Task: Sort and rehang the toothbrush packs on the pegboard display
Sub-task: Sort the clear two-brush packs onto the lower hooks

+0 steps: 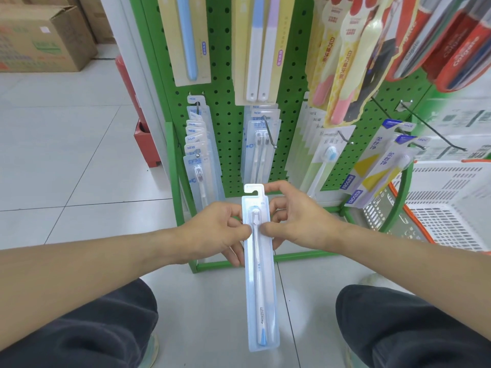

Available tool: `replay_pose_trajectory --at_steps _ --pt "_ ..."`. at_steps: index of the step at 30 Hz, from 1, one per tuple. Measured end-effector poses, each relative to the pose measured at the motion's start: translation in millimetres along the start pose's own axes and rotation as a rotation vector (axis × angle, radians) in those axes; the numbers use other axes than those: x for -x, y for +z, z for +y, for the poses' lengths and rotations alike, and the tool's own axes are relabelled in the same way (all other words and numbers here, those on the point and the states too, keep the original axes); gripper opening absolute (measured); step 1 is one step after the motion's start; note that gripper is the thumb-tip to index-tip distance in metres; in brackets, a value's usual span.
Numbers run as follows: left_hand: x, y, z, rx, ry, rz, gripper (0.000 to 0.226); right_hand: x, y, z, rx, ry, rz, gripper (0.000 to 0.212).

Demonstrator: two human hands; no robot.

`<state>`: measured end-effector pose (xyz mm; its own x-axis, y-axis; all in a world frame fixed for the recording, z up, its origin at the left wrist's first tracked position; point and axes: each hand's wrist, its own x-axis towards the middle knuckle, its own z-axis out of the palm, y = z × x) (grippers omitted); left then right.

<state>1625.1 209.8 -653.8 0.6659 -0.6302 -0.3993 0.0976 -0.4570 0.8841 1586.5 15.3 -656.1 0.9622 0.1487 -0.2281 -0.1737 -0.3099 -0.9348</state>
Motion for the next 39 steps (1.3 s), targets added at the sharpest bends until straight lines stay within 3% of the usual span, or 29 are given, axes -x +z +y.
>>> replay_pose_trajectory --at_steps 6,12,19,23,29,39 --pt "-2.7 -0.8 -1.1 0.026 0.008 0.032 0.018 -2.4 2.0 2.6 -0.102 0.037 0.017 0.062" --pt "-2.9 -1.1 -1.8 0.051 0.007 0.035 0.022 0.9 -0.1 1.3 -0.116 0.100 -0.088 0.060" --pt "-2.3 -6.2 -2.6 0.038 0.090 0.058 0.023 1.8 5.6 -0.7 -0.148 0.118 -0.030 0.056" --pt "-5.2 -6.3 -4.9 0.054 0.125 0.098 0.023 6.4 9.8 -3.0 -0.115 0.186 -0.130 0.051" --pt "-8.1 -9.0 -7.6 0.027 0.168 0.122 0.021 6.4 15.5 -1.7 -0.085 0.207 -0.103 0.045" --pt "-9.7 -17.1 1.3 0.021 0.205 0.144 0.027 6.1 17.9 -6.2 -0.083 0.056 -0.079 0.060"
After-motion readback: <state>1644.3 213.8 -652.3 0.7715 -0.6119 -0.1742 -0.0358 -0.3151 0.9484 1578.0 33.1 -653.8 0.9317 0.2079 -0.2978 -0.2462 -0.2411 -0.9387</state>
